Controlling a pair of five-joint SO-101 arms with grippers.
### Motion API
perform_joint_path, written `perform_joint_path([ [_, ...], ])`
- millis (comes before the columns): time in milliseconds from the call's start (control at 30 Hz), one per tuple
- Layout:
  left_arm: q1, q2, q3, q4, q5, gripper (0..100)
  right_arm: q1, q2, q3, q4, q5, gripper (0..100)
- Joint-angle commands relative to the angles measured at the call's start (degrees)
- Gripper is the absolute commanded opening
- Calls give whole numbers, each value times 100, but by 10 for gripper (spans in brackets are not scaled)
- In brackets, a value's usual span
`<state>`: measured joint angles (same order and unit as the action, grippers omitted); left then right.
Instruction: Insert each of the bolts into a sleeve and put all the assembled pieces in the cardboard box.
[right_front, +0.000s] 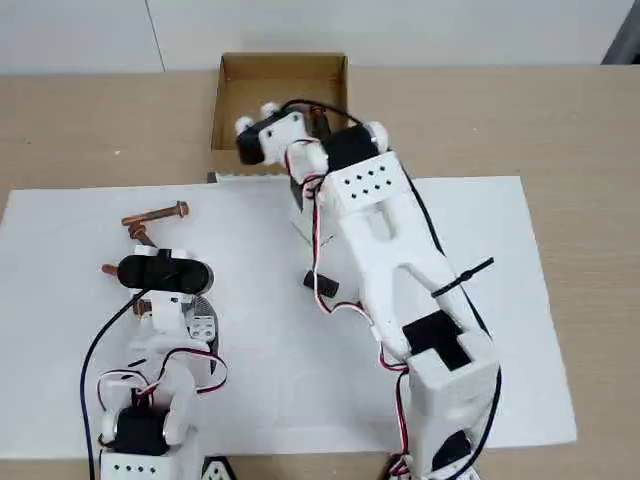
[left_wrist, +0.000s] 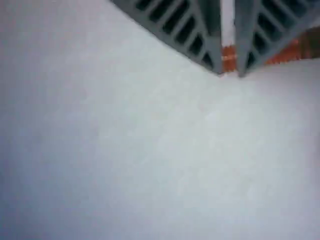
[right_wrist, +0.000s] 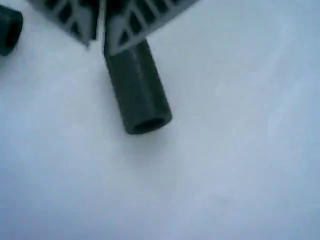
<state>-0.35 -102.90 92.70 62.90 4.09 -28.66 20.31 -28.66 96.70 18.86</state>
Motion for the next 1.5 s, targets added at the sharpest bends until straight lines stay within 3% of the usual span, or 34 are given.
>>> perform_joint_path([
  [0, -26, -26, -31, -18, -9, 6, -154, -382, 53, 92, 316, 5],
  [200, -26, -26, -31, -18, -9, 6, -338, -382, 264, 92, 475, 76],
  [567, -26, -26, -31, -18, -9, 6, -426, -1270, 1495, 22, 501, 79],
  [933, -26, -26, -31, -18, -9, 6, -418, -1279, 2541, -848, 862, 98],
  [1067, -26, -26, -31, -18, -9, 6, -418, -1270, 2646, -1121, 1011, 166],
  [1467, -26, -26, -31, -18, -9, 6, -400, -760, 2646, -1411, 1319, 169],
])
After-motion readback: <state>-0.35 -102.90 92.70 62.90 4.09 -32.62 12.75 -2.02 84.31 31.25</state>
